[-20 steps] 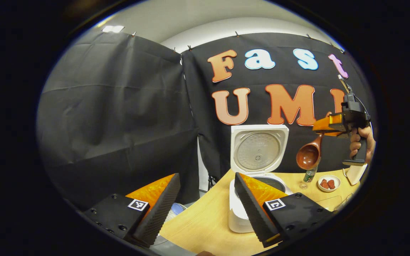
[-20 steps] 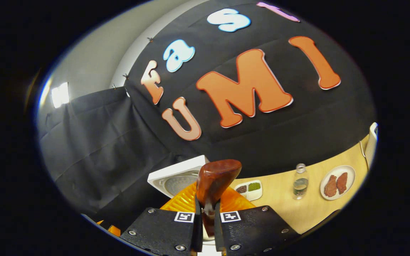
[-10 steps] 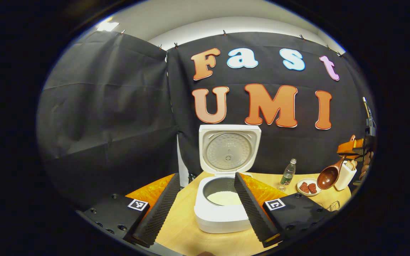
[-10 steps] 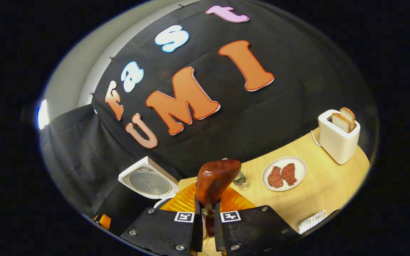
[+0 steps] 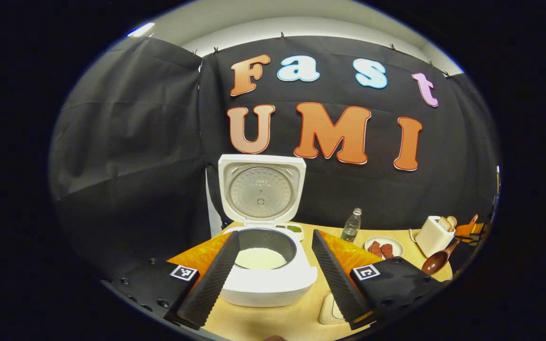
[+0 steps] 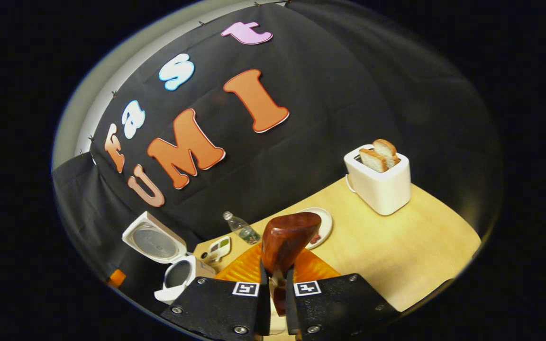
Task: Close the left gripper, press the button to open the rice cooker; take a wooden spoon from the chopstick holder with the right hand, scoop a spoonful of rice and pour it into the rice cooker, then put the wooden spoon back into the chopstick holder.
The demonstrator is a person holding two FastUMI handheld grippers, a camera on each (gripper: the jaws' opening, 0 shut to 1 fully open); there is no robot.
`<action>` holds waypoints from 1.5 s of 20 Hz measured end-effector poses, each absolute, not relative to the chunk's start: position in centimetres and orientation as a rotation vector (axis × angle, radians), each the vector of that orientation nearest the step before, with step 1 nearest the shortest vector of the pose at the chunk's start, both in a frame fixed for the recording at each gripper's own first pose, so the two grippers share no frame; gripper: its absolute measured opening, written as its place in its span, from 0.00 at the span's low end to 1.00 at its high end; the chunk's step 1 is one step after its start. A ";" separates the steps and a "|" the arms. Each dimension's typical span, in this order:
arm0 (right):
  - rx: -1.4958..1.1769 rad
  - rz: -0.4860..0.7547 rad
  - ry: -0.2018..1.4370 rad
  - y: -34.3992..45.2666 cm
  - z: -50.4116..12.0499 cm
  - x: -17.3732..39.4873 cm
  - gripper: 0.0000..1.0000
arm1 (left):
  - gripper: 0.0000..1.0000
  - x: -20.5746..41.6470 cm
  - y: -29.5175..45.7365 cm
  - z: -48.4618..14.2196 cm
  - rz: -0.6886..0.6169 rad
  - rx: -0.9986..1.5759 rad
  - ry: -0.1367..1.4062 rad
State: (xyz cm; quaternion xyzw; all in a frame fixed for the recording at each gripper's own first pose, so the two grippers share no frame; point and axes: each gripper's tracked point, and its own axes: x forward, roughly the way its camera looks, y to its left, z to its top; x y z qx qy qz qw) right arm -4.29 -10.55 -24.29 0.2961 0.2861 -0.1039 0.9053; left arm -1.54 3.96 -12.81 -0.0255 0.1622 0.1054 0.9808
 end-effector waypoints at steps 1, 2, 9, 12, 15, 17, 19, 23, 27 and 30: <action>0.600 -0.227 0.588 -11.3 -24.9 -4.7 0.13 | 1.00 -1.2 3.4 -12.5 0.206 -0.050 0.323; 0.601 -0.237 0.595 -11.9 -25.6 -5.3 0.12 | 1.00 -0.8 3.0 -12.1 0.201 -0.047 0.317; 0.569 -0.262 0.597 -13.5 -29.9 -7.4 0.13 | 1.00 1.6 3.2 -9.2 0.200 0.025 0.264; 0.572 -0.287 0.618 -14.0 -32.0 -7.8 0.13 | 1.00 2.8 3.8 -8.4 0.202 0.046 0.245; 0.593 -0.293 0.644 -13.5 -33.7 -8.3 0.14 | 1.00 4.2 4.9 -8.4 0.207 0.058 0.243; 0.591 -0.298 0.675 -13.0 -35.3 -8.5 0.16 | 1.00 5.5 5.9 -8.1 0.206 0.045 0.243; 0.598 -0.298 0.725 -12.4 -36.7 -8.9 0.18 | 1.00 7.1 7.7 -7.1 0.217 0.033 0.238; 0.629 -0.325 0.762 -12.3 -36.7 -9.2 0.25 | 1.00 11.8 11.1 -4.3 0.214 -0.023 0.218; 0.576 -0.374 0.775 -13.4 -35.2 -10.0 0.57 | 1.00 18.4 13.7 -3.0 0.202 -0.095 0.263; 0.480 -0.402 0.752 -14.6 -32.6 -10.2 0.79 | 1.00 23.6 15.3 -1.7 0.197 -0.094 0.267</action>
